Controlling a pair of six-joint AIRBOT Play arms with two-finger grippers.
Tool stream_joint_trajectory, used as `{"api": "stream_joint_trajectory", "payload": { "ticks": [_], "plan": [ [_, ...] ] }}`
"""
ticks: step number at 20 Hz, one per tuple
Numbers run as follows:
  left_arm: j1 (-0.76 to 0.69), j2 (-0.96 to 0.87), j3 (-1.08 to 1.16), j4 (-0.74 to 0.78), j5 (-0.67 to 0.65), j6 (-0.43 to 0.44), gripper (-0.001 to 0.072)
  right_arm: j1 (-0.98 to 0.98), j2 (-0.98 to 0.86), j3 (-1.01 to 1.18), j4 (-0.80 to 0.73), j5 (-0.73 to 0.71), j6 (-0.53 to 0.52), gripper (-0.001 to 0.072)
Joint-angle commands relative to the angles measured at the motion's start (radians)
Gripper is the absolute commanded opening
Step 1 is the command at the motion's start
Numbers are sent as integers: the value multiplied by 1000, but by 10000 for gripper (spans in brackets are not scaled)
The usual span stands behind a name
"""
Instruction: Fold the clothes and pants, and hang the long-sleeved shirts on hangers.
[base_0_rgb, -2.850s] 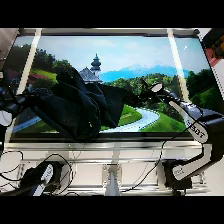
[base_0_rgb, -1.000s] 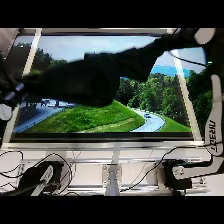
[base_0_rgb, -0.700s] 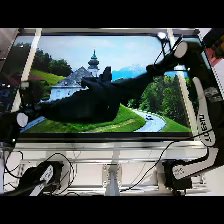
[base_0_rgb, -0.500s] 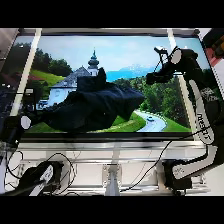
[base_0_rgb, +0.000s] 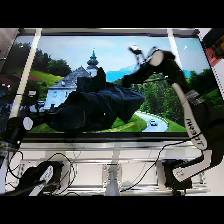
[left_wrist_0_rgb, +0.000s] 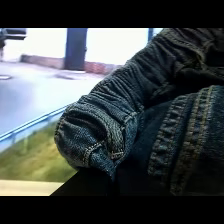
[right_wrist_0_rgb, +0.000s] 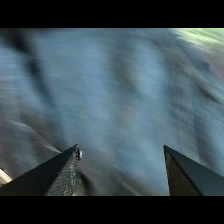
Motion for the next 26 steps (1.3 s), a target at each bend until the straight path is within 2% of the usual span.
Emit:
{"api": "stream_joint_trajectory", "payload": {
  "ticks": [1, 6, 11, 13, 16, 20, 24, 25, 26],
  "plan": [
    [-47, 0, 0, -1, 0, 0, 37, 174, -5, 3, -97, -109, -6, 575],
    [-101, 0, 0, -1, 0, 0, 37, 312, -35, 3, -143, -143, -5, 579],
    [-103, 0, -1, -1, 0, 0, 37, 356, -65, 3, -144, -201, -4, 576],
    [-103, 0, -1, -1, 0, 0, 37, 353, -82, 3, -190, -235, 8, 575],
    [-103, 0, -1, -1, 0, 0, 37, 353, -105, 3, -346, -293, 94, 574],
    [-103, 0, -1, -1, 0, 0, 37, 352, -139, 3, -357, -300, 118, 547],
    [-103, 0, -1, -1, 0, 0, 37, 328, -174, 3, -364, -305, 219, 544],
    [-103, 0, -1, -1, 0, 0, 37, 321, -179, 3, -363, -315, 235, 491],
    [-103, 0, -1, -1, 0, 0, 37, 312, -179, 3, -361, -332, 241, 352]
  ]
}}
